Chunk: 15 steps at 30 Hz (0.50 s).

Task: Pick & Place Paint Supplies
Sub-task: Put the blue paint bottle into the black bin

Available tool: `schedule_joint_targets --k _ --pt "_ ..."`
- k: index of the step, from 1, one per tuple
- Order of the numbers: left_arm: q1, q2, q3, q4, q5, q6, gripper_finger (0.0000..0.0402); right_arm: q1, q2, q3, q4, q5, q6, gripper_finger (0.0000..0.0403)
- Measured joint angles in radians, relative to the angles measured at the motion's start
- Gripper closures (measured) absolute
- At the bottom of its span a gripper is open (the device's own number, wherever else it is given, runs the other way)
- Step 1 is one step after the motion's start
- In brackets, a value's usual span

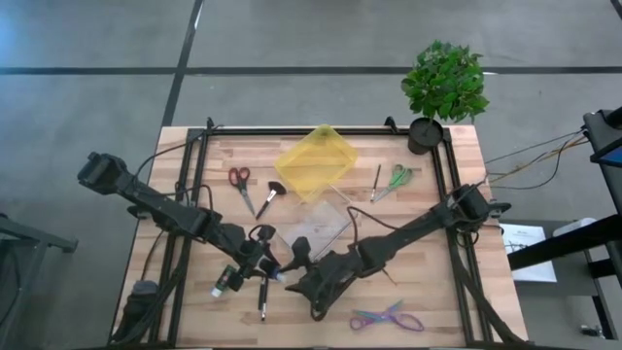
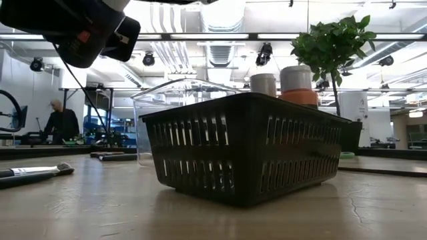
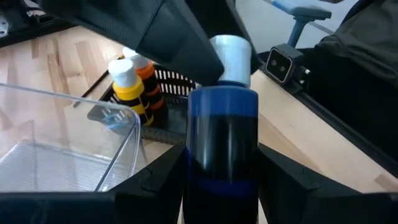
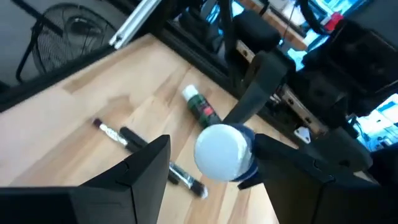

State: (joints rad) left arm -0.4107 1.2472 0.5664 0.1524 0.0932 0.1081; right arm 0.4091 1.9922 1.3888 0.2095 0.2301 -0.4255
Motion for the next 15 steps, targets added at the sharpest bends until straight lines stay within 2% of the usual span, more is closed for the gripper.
schedule_joint_targets --k 15 --pt "0.0 0.0 0.0 0.005 0.0 -0.001 0.0226 -0.001 0.014 0.025 0.011 0.011 -0.023 0.0171"
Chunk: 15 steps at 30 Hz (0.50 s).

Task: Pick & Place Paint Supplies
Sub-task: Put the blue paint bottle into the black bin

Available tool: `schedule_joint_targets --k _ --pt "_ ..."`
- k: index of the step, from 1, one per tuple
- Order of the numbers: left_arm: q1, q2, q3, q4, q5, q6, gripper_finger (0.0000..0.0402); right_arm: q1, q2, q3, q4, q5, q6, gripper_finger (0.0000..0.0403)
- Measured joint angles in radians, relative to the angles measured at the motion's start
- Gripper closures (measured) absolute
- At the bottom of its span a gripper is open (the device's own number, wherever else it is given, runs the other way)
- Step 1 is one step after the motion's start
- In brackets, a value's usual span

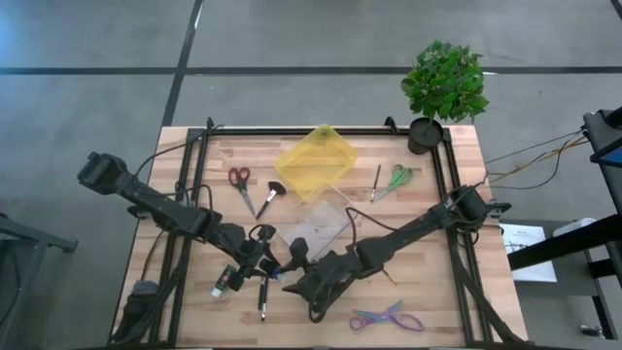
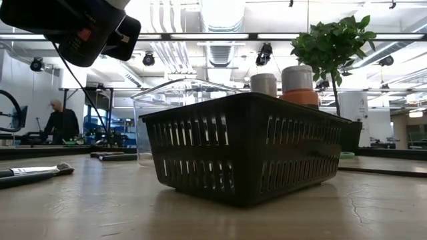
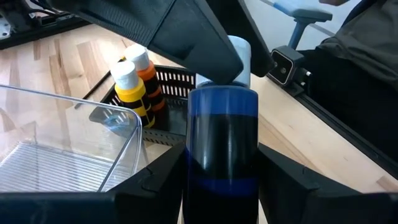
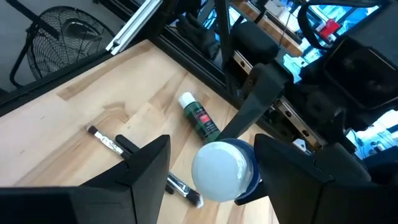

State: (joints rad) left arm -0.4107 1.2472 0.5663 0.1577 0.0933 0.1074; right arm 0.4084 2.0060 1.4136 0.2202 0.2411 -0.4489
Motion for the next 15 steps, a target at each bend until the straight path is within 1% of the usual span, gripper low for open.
schedule_joint_targets --k 3,5,7,13,15 --pt "0.0 0.0 0.0 0.0 0.0 0.0 0.0226 0.0 0.0 0.002 0.0 0.032 -0.005 0.0173" --pt "0.0 0.0 0.0 0.0 0.0 0.0 0.0226 -0.001 0.0 0.002 0.001 0.047 -0.007 0.0184" --pt "0.0 0.0 0.0 0.0 0.0 0.0 0.0226 -0.001 0.0 0.002 0.001 0.048 -0.017 0.0205" --pt "0.0 0.0 0.0 -0.001 0.0 -0.002 0.0226 -0.001 0.0 0.002 0.007 0.05 -0.03 0.0286" --pt "0.001 0.0 0.0 -0.002 -0.001 -0.002 0.0226 -0.001 0.0 0.002 0.007 0.05 -0.038 0.0288"
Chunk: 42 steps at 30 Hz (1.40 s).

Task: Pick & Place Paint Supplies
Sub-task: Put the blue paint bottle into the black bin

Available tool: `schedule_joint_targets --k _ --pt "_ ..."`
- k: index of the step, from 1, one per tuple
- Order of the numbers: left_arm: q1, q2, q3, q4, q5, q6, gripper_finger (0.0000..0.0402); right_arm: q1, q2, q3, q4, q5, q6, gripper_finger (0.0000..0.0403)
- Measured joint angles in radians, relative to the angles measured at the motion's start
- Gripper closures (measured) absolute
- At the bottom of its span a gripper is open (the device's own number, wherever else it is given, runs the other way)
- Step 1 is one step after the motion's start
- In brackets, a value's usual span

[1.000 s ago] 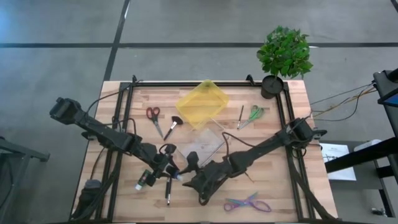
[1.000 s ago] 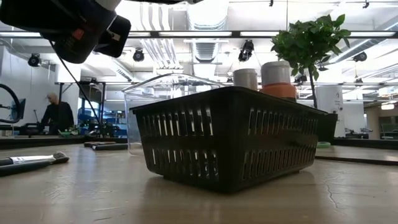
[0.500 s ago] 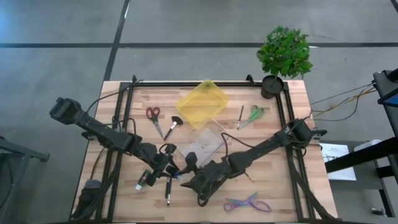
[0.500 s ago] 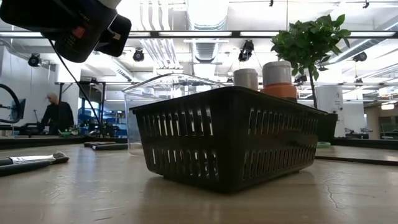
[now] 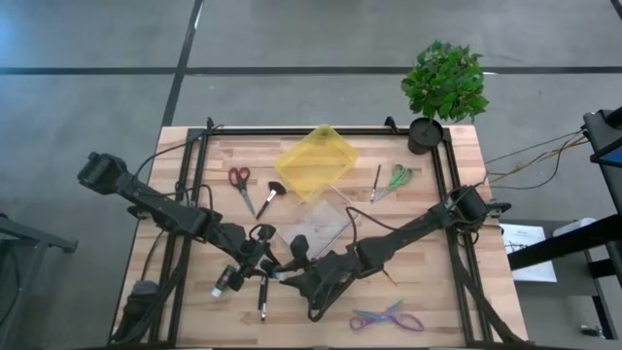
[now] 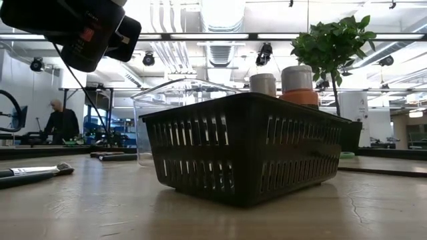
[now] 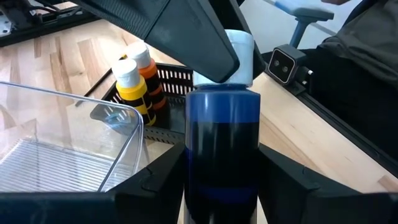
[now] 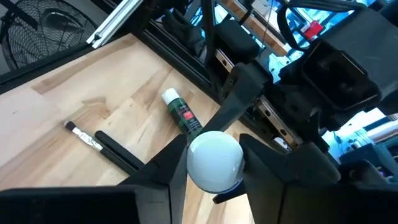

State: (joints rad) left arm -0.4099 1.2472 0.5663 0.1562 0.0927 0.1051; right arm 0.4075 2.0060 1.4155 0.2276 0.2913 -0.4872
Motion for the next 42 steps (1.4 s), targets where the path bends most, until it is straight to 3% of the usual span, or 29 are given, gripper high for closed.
schedule_joint_targets --k 9,21,42 --pt "-0.002 0.0 0.001 0.009 -0.019 0.084 0.0226 0.015 0.0 0.027 -0.022 0.014 0.024 0.0288" --pt "-0.002 -0.001 0.007 0.05 -0.021 0.178 0.0226 0.104 -0.055 0.053 -0.162 0.21 0.165 0.0288" --pt "-0.005 -0.002 0.012 0.071 -0.002 0.179 0.0226 0.105 -0.068 0.086 -0.15 0.202 0.105 0.0288"
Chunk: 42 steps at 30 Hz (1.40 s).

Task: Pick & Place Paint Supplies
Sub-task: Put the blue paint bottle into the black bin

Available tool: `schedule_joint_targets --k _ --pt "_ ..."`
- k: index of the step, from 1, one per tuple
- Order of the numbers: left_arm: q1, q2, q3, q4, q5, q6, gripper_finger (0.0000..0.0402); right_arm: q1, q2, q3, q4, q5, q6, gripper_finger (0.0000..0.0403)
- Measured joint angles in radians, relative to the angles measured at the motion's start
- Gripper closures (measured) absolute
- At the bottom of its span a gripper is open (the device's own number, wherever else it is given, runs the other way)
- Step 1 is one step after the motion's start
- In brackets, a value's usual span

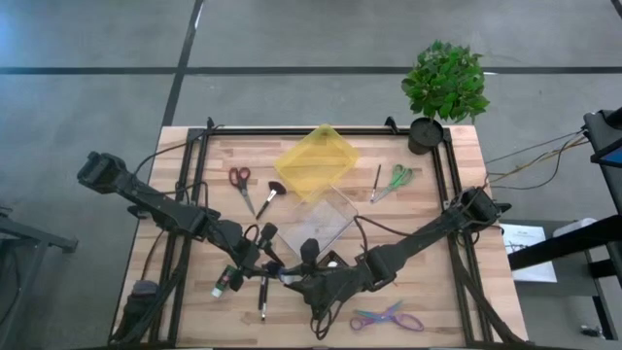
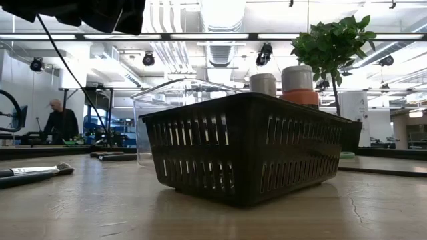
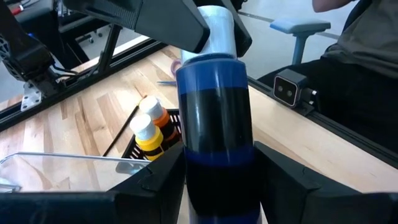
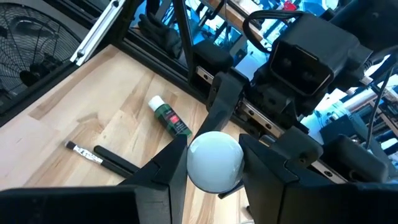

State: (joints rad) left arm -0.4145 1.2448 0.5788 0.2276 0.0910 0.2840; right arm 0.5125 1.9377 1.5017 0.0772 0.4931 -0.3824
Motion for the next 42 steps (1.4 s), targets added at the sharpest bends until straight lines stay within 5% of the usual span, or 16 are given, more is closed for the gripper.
schedule_joint_targets --k 8,16,23,34,42 --pt "0.0 0.004 -0.01 -0.051 0.0 -0.044 0.0211 0.002 -0.007 0.004 0.024 0.004 -0.006 0.0288" --pt "-0.001 0.002 -0.008 -0.078 -0.002 -0.045 0.0108 0.016 -0.017 0.003 -0.021 0.006 0.024 0.0288" --pt "-0.001 0.0 -0.004 -0.124 -0.074 -0.037 0.0048 0.07 -0.063 0.005 -0.226 0.003 0.24 0.0288" --pt "0.0 -0.094 -0.003 -0.142 -0.165 0.032 0.0041 0.1 -0.077 0.116 -0.527 -0.195 0.664 0.0288" --pt "0.0 -0.275 -0.002 -0.187 -0.267 0.11 0.0041 0.034 -0.076 0.149 -0.646 -0.239 0.772 0.0288"
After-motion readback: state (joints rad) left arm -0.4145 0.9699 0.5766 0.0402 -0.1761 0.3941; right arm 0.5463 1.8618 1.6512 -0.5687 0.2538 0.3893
